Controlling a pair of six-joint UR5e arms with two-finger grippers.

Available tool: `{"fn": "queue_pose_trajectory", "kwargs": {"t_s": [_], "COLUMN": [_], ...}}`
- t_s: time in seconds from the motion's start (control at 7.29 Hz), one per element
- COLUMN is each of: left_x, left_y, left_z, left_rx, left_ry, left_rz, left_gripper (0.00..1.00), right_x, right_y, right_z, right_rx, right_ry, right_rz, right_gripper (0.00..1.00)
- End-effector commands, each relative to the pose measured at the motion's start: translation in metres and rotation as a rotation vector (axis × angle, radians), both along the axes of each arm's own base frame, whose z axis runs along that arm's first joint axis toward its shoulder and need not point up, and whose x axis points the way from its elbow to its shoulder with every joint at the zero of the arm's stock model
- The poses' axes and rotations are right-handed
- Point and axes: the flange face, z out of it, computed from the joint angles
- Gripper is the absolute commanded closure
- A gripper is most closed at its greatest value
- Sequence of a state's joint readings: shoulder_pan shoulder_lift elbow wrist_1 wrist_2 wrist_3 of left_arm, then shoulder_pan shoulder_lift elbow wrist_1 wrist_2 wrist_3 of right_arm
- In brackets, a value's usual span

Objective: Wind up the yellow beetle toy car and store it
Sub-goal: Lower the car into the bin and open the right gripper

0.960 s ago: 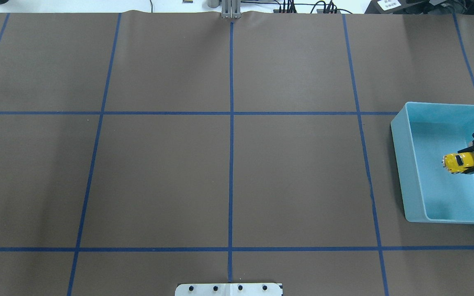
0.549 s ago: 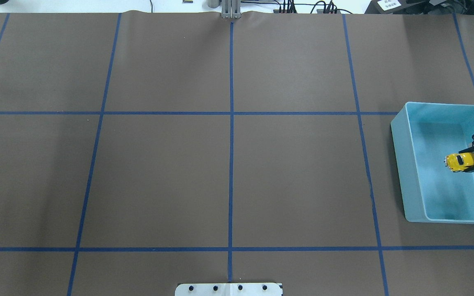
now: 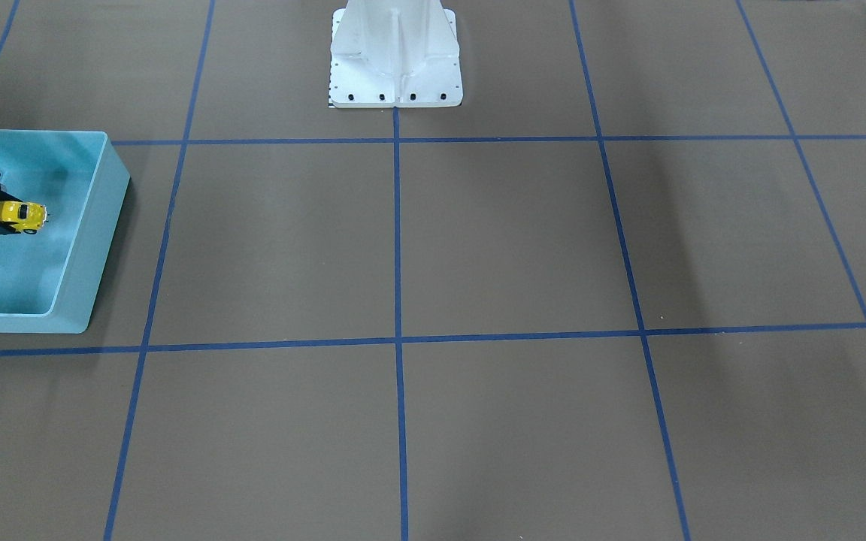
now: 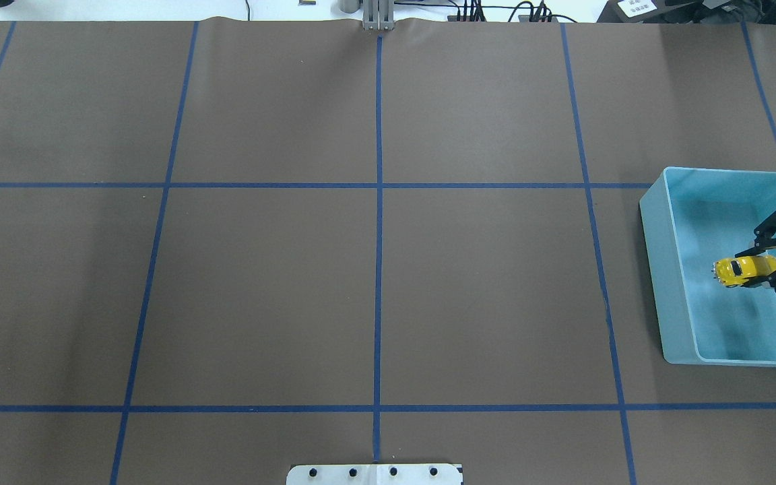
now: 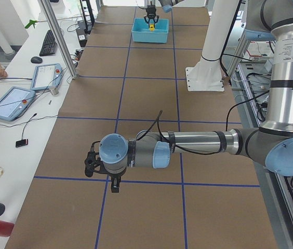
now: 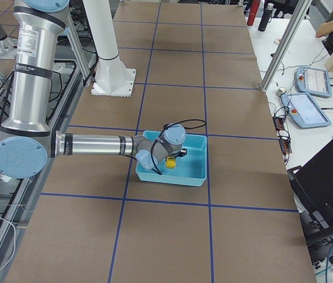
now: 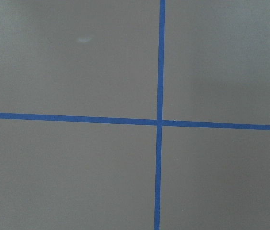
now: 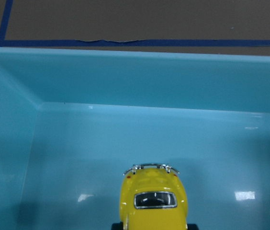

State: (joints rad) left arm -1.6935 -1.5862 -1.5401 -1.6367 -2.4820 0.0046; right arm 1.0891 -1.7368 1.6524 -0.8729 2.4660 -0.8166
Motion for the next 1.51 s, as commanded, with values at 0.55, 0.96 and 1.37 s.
{"fn": "queue_pose_trajectory", "kwargs": {"t_s": [0.55, 0.96, 1.37], "left_x": [0.000, 0.000, 0.000], "left_y": [-0.001, -0.001, -0.001], "left_z": [-0.001, -0.001, -0.001], "left_rx": [0.002, 0.002, 0.002], "left_ry": [0.000, 0.000, 0.000], "left_rz": [0.000, 0.000, 0.000], "left_gripper": [0.00, 0.00, 0.00], "right_x": [-0.027, 0.013, 0.110], "right_y": [-0.008, -0.006, -0.016], "right_z": [-0.006, -0.021, -0.055], "right_rx": [0.003, -0.077, -0.364], "right_ry": [-0.020, -0.091, -0.139], "right_rz": [-0.008, 0.044, 0.395], "right_gripper": [0.00, 0.00, 0.00]}}
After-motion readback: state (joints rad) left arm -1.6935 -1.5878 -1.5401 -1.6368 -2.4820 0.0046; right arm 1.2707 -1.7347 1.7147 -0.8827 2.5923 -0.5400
